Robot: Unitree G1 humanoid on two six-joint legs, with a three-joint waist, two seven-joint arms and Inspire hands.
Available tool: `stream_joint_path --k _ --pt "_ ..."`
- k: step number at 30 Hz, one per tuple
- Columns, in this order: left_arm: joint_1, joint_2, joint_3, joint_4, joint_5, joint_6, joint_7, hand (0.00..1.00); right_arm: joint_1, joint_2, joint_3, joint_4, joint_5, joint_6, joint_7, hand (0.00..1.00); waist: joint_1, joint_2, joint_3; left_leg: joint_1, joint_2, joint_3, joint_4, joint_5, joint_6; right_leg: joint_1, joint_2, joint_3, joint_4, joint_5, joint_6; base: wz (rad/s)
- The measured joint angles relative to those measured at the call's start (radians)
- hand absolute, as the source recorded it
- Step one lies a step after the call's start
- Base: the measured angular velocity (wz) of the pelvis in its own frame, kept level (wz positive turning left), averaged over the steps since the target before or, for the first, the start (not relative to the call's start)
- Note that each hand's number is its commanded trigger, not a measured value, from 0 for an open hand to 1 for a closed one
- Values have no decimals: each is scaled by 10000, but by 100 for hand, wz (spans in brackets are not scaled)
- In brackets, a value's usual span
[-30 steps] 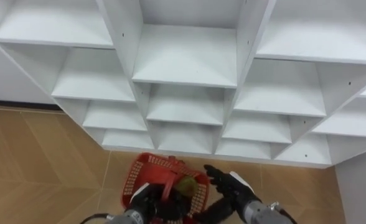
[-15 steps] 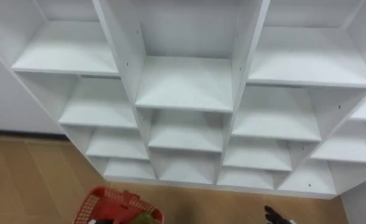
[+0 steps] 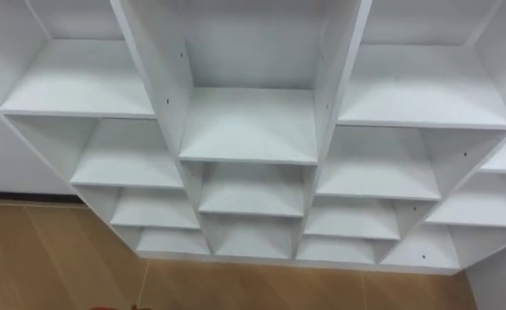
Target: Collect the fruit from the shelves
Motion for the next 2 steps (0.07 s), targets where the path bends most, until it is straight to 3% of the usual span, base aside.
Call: stream_joint_path --k 2 --pt "12 -70 184 24 149 122 -17 100 -91 58 -203 218 17 147 109 0 -13 -11 -2 28 -17 -44 0 0 0 54 -1 -7 -27 0 4 4"
